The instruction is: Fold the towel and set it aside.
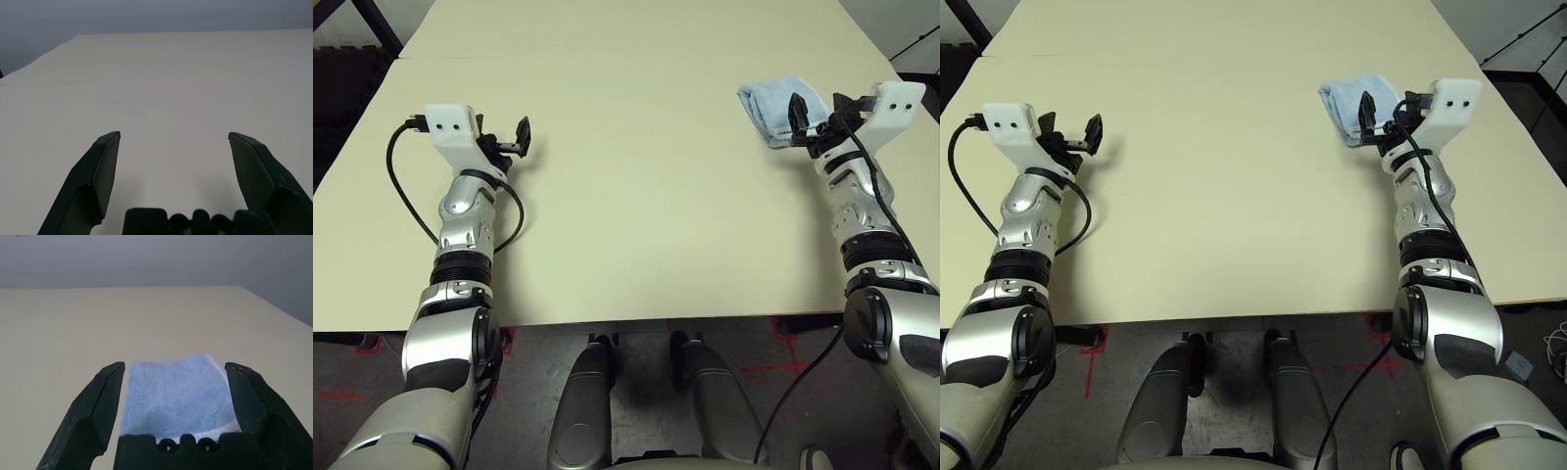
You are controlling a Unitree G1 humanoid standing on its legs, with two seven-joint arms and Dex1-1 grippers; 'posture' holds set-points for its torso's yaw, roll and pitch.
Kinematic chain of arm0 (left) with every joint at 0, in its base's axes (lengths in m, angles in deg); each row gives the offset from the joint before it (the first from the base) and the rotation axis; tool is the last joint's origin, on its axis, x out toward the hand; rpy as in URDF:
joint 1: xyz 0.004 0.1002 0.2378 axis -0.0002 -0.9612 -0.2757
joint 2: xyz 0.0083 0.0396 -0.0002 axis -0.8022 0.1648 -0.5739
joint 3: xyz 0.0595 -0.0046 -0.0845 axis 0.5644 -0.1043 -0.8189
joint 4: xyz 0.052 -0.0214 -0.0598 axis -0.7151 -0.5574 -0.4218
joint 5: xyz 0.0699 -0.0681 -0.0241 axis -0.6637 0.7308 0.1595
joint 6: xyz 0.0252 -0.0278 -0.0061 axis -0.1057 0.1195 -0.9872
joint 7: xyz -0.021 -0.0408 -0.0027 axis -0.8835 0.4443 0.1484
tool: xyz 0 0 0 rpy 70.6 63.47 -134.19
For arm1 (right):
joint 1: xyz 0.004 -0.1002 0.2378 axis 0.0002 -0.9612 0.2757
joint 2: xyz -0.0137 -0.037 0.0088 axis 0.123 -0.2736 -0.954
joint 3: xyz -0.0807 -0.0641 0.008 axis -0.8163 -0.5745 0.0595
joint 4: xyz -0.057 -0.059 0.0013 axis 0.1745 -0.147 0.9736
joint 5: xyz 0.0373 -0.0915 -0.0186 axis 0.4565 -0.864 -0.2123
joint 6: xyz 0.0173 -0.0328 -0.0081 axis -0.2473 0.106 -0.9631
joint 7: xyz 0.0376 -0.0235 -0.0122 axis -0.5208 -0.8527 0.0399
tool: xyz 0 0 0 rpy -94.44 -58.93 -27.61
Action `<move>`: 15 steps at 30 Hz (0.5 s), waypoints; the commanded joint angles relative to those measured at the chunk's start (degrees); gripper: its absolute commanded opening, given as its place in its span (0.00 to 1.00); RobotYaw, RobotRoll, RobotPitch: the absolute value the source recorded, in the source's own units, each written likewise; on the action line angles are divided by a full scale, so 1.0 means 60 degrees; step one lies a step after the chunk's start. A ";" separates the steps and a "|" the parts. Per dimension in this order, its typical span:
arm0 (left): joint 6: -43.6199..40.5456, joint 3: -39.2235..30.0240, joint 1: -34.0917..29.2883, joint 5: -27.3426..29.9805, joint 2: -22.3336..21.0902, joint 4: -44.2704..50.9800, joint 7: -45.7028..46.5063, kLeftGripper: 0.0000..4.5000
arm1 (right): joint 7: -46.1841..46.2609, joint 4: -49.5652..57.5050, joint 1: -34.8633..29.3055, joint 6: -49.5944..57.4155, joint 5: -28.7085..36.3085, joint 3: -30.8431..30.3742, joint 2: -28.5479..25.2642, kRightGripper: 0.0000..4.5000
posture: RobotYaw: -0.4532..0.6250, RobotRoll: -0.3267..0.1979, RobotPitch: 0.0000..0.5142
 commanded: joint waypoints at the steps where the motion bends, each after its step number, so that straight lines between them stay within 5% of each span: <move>1: -0.0072 -0.0057 0.0006 0.0079 -0.0061 0.0110 -0.0061 1.00 | -0.0034 0.0223 -0.0089 0.0051 0.0023 0.0051 -0.0177 0.99 | 0.42 0.62 0.29; 15: -0.0386 -0.0117 0.0139 0.0259 -0.0334 0.0033 -0.0374 1.00 | -0.0046 0.1072 -0.0261 0.0331 0.0011 -0.0119 0.0120 0.99 | 0.44 0.62 0.25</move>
